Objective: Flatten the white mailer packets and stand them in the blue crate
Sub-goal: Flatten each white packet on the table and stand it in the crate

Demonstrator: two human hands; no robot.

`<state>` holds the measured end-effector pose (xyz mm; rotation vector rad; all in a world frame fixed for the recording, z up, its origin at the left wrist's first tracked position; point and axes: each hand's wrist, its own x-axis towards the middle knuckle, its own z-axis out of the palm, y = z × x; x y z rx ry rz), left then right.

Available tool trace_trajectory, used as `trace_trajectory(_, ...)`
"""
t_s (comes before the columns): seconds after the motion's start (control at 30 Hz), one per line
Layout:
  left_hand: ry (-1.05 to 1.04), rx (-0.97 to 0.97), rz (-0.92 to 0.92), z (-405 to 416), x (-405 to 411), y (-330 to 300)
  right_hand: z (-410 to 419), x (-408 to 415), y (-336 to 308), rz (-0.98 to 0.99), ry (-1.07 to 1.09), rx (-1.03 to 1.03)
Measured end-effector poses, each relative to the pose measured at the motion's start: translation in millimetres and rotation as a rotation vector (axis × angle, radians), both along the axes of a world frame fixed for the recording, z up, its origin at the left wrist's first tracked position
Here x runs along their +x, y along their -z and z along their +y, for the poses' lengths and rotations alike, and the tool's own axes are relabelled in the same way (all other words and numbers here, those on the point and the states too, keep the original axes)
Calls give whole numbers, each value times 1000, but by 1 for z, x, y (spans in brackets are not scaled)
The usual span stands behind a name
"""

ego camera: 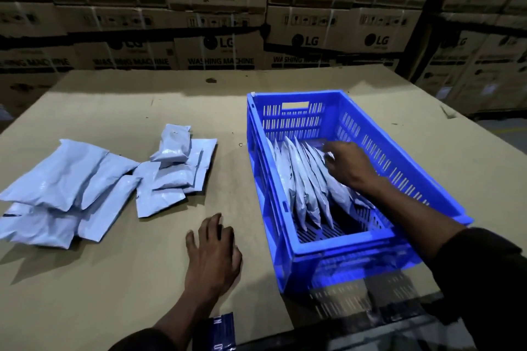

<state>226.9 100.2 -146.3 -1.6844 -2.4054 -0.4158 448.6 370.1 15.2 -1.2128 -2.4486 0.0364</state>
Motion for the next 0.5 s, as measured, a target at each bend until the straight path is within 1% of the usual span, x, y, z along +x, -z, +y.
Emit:
trace_trajectory(0.1,4,36,-50,-1,-4,-1,-27,-32,-21,253,-97,173)
trace_trajectory(0.17,-47,88,-110,-2,-10,-3,-48,-61,-33,338,-190,214)
trace_trajectory(0.23,-96,123,-146,-8,-23,-5,-72,-90,-41,345,-278,231)
trace_trajectory(0.37,-143,142,-98,-35,-66,-2,-117,-148,-45,294,-429,223)
trace_trajectory(0.5,-233,147,-133,-63,-103,-3,-154,-199,-31,168,-489,119)
